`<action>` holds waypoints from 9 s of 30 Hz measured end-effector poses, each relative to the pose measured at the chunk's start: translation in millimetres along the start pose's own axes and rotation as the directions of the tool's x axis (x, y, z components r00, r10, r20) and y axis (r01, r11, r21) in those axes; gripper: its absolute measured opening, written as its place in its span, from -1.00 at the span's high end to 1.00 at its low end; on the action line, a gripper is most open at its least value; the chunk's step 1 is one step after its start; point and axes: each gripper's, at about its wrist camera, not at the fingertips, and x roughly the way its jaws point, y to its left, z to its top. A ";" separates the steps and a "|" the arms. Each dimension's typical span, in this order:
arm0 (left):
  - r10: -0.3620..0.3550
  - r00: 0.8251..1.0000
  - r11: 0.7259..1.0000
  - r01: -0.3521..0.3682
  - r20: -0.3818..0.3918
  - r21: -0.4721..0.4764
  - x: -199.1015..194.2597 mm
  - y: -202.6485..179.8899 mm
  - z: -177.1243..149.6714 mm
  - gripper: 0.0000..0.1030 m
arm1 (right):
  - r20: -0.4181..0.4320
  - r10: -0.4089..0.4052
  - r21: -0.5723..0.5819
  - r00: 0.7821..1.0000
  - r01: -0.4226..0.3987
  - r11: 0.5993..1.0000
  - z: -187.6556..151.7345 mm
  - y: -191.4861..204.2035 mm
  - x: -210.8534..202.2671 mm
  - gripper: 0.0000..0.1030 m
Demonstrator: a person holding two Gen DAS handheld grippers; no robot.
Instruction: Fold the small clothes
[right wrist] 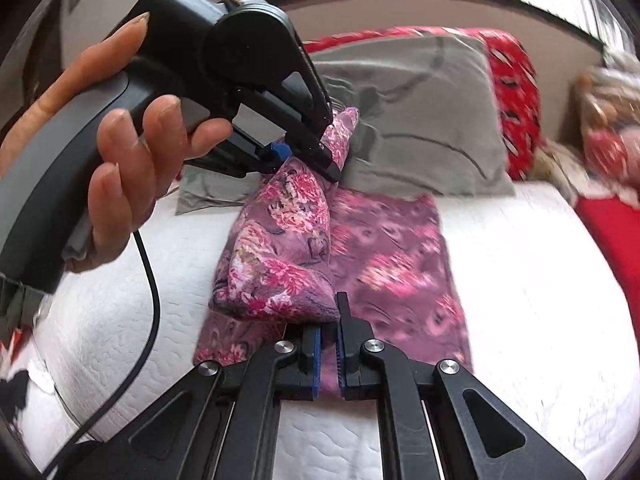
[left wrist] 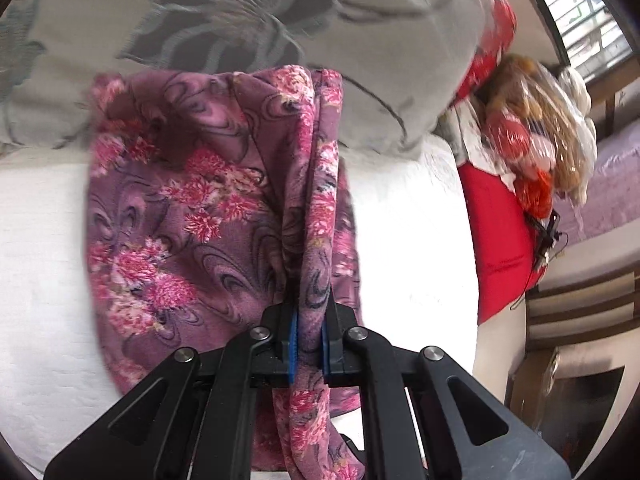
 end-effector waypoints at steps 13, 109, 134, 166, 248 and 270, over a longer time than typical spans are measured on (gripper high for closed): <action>-0.075 0.997 0.996 0.075 0.008 -0.047 -2.4 11.6 -8.5 0.71 | -0.202 0.159 0.426 0.966 -0.059 0.903 -39.2 -83.1 38.6 0.80; 0.087 0.994 0.987 -0.077 0.068 -0.138 -17.9 150.1 -48.3 -0.19 | -0.325 0.114 0.090 0.939 -0.089 0.992 53.0 -93.8 118.9 0.31; -0.114 0.993 0.974 0.114 0.012 -0.195 -24.6 168.2 -51.9 -0.31 | -0.221 0.424 0.590 0.879 -0.225 0.775 20.3 -170.9 119.7 -0.11; -0.090 0.992 0.965 0.109 0.089 -0.239 -89.5 171.9 -128.5 0.55 | -0.197 0.418 0.383 0.887 -0.322 0.866 -0.5 -66.0 29.5 0.56; 0.478 0.820 0.860 -0.510 0.313 0.022 -81.1 181.5 -294.4 -0.22 | -0.375 -0.229 -0.145 0.898 0.188 0.971 -120.8 2.8 -81.0 -0.62; 0.452 0.773 0.836 -0.541 0.446 0.089 -98.3 141.9 -326.8 -0.23 | -0.181 -0.249 -0.134 0.951 0.227 0.965 -114.7 19.0 -125.3 -0.81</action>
